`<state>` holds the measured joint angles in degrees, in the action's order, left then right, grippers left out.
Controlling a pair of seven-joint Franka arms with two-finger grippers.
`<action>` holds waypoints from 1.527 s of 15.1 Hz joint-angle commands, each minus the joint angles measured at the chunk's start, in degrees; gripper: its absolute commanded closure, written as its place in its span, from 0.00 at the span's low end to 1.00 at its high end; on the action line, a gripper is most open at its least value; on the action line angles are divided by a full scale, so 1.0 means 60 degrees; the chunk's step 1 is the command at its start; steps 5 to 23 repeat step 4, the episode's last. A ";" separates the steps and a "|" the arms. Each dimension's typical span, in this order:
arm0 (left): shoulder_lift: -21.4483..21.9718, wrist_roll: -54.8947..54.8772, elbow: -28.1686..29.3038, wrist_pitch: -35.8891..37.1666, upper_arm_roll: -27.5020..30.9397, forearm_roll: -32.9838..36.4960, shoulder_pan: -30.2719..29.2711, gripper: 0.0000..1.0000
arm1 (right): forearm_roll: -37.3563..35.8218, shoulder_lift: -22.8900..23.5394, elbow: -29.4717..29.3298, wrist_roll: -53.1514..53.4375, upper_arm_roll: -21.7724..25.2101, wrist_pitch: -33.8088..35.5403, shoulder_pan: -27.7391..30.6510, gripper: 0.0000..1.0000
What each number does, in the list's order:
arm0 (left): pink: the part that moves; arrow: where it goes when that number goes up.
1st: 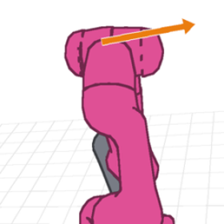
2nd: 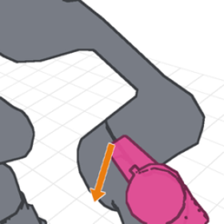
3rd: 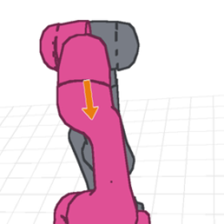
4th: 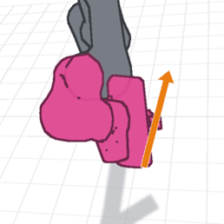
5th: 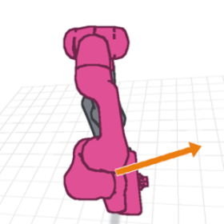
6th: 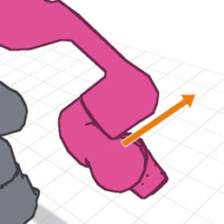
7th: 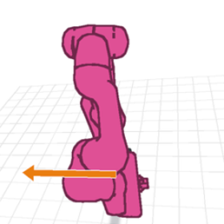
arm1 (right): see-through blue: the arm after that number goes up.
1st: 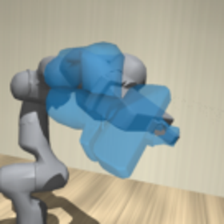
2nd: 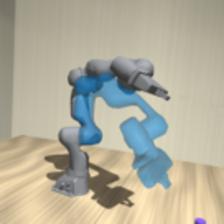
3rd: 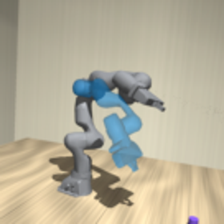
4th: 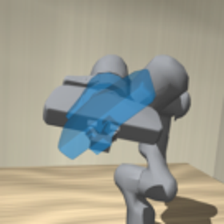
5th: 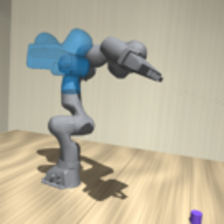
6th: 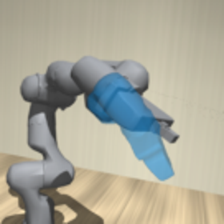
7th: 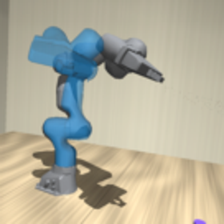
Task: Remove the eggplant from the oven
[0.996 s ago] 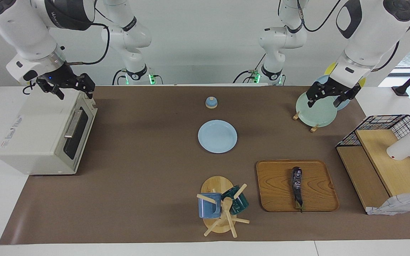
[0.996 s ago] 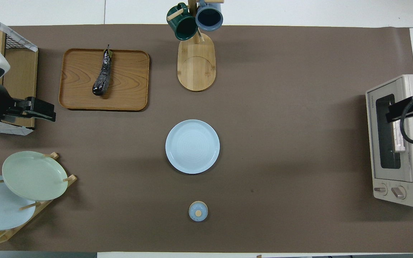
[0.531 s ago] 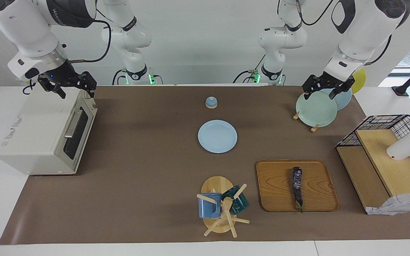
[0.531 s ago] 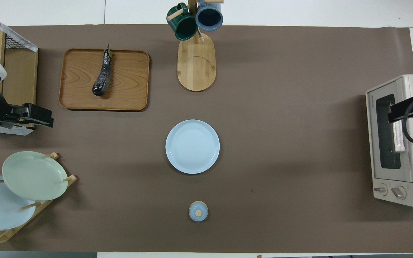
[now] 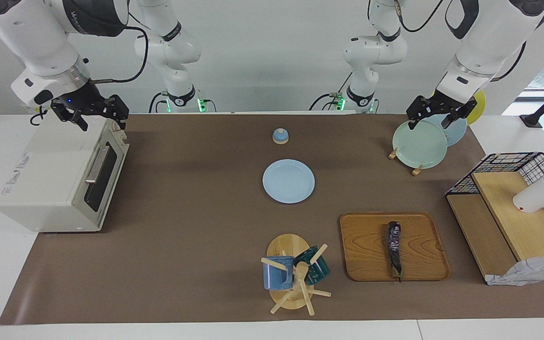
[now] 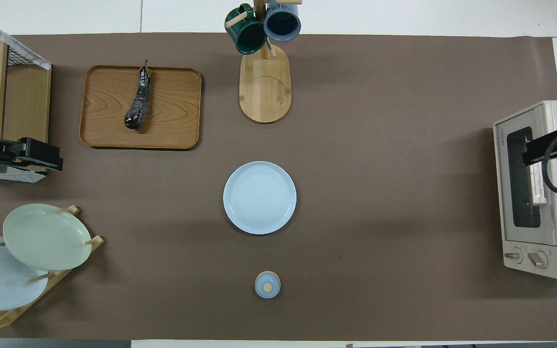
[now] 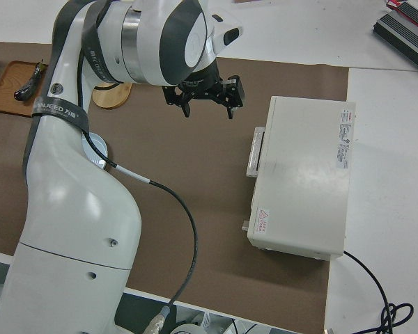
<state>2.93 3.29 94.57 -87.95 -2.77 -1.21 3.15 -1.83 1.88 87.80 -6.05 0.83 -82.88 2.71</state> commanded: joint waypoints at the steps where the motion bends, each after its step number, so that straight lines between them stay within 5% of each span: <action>1: 0.0009 -0.0124 -0.0177 0.0289 -0.0241 0.0187 -0.0276 0.00 | 0.0217 -0.0153 0.0175 0.0129 -0.0035 -0.0102 0.0091 0.00; 23: 0.0024 -0.0124 -0.0177 0.0289 -0.0241 0.0187 -0.0276 0.00 | 0.0217 -0.0153 0.0175 0.0115 -0.0035 -0.0102 0.0091 0.00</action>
